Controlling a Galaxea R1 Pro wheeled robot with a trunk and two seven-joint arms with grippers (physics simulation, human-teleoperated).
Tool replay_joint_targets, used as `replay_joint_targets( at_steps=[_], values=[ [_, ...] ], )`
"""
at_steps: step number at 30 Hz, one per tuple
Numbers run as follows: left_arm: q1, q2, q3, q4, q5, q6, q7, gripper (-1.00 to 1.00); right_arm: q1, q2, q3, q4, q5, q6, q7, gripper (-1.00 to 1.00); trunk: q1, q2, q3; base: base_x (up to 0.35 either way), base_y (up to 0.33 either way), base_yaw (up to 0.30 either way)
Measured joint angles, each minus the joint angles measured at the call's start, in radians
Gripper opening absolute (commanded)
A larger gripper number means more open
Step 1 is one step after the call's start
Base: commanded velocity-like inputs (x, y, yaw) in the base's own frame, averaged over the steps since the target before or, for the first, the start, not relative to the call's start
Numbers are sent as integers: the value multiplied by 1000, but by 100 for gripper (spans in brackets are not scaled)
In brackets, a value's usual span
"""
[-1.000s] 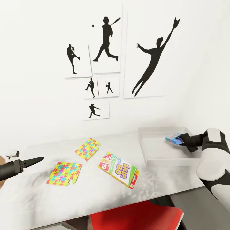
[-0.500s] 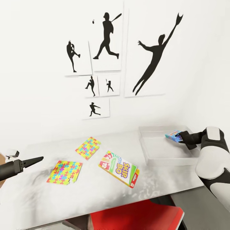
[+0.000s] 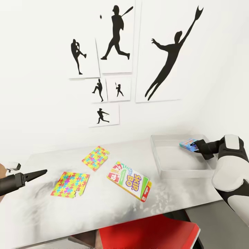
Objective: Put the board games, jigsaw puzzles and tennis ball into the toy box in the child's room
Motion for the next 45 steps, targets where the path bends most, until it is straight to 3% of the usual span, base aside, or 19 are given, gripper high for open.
replay_joint_targets(
  at_steps=[22, 45],
  values=[
    [0, 0, -1, 0, 1, 0, 0, 100, -5, -3, -2, -3, -5, -1, -38, -100, 0, 0, -36, 0, 0, 0],
    [0, 0, -1, 0, 1, 0, 0, 100, -63, 7, -2, -14, -4, -43, -109, -100, 0, 0, -73, 0, 0, 0]
  ],
)
